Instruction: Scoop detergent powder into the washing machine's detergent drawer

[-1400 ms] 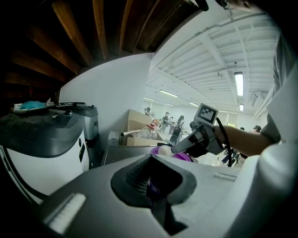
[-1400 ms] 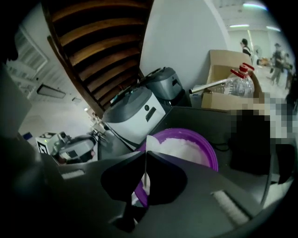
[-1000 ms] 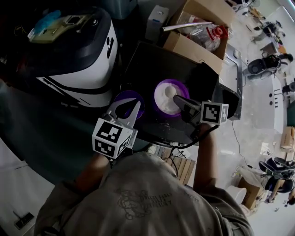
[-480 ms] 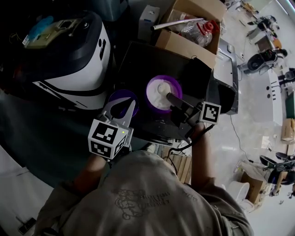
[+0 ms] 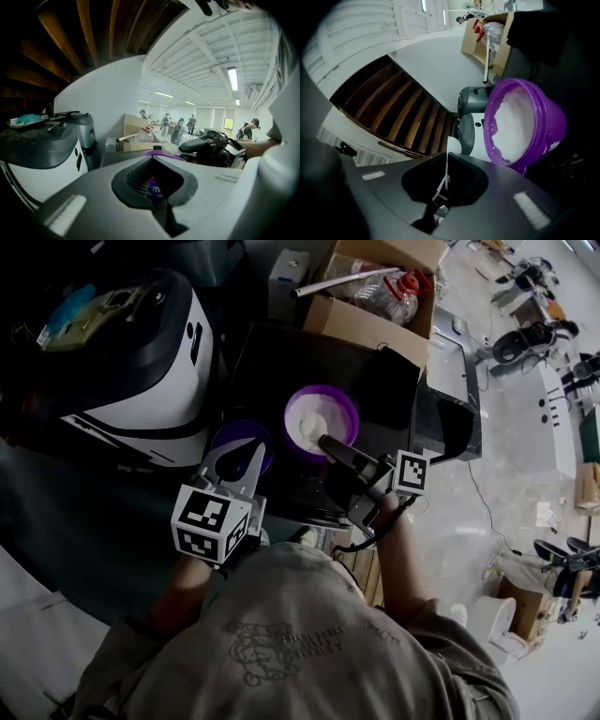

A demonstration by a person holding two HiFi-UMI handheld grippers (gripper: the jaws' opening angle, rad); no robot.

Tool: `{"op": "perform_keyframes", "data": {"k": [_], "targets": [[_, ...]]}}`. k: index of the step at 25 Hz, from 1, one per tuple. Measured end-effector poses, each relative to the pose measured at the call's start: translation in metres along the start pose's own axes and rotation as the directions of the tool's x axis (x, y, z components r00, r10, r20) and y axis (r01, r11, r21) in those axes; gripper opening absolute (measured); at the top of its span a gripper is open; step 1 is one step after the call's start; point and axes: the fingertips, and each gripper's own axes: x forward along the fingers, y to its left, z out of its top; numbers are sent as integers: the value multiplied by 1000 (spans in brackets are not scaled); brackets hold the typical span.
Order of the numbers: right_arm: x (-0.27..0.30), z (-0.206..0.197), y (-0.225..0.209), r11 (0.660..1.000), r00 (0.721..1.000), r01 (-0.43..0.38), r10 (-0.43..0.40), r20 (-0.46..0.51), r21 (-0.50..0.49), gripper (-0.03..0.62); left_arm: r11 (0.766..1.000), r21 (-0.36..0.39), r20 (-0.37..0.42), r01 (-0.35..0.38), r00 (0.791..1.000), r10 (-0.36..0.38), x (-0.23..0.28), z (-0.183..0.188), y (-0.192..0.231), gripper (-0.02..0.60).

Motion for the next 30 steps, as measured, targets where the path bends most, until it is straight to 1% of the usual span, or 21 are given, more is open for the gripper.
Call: {"op": "perform_keyframes", "data": {"k": [3,6,11,16,19,25,27,30], "targets": [[1,-16,-1,998,999,-34,35,-18,57,35,1000,5,2,-2,1000,2,1,1,-2,0],[1,-27,-3,996,998,-47,50,-39,79,35,1000,5,0,-7,1000,7,0,0,-1,0],[2,-34,-2,995,996,-54,59,-60,85,35,1000,-23,-8,-14,1000,14,-2,-5,0,0],[8,-38,1,996,994,-52,58,-90,71,35,999,-27,-8,-32,999,31,-5,-7,6,0],[13,-44,1,996,991,-51,60,-122,72,35,998,-37,-8,-58,998,58,-10,-9,14,0],[27,-64,-4,996,979,-50,65,-193,78,35,988,-72,-23,-133,991,132,-30,-26,32,0],[30,-72,-4,996,972,-46,63,-227,78,35,983,-86,-27,-162,987,160,-39,-31,37,0],[41,-87,-5,996,954,-50,69,-293,72,35,972,-100,-40,-213,977,210,-57,-38,46,0]]}}
